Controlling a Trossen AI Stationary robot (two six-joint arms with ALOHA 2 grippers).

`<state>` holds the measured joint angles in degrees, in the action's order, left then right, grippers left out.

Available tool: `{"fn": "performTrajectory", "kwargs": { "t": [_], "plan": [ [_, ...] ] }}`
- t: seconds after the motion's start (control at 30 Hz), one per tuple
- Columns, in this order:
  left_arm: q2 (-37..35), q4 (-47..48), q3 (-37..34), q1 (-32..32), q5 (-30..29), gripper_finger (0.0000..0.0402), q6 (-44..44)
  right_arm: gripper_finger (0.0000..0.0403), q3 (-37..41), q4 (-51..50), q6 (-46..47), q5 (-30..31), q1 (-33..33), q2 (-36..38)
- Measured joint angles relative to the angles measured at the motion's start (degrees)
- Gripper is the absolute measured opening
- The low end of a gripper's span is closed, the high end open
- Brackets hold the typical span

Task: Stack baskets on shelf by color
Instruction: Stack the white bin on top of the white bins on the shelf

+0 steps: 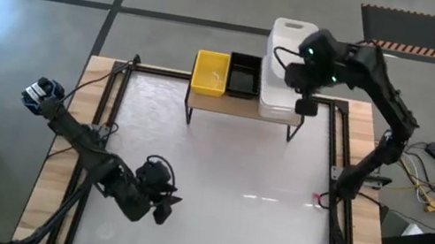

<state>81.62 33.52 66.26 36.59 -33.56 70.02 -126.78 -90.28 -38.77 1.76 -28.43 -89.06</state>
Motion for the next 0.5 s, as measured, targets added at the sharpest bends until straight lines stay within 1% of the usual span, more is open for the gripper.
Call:
{"fn": "performTrajectory", "kwargs": {
  "t": [0.07,0.17,0.27,0.5],
  "plan": [
    [0.0,-0.6,0.0,-0.9,0.0,0.0154,0.0,0.0008,1.7,0.2,-2.2,-1.2,-3.3,-0.9],
    [0.0,-1.5,0.0,-2.1,0.0,0.0154,0.0,0.0008,3.7,0.2,-4.8,-4.5,-5.7,-2.0],
    [0.0,-2.1,0.0,-2.9,0.0,0.0154,0.1,0.0008,6.3,0.6,-5.3,-7.0,-6.0,-1.7],
    [0.0,-2.3,0.0,-3.5,0.0,0.0154,-0.1,0.0008,12.2,0.5,-3.3,-7.8,-5.6,1.3]
  ]
}}
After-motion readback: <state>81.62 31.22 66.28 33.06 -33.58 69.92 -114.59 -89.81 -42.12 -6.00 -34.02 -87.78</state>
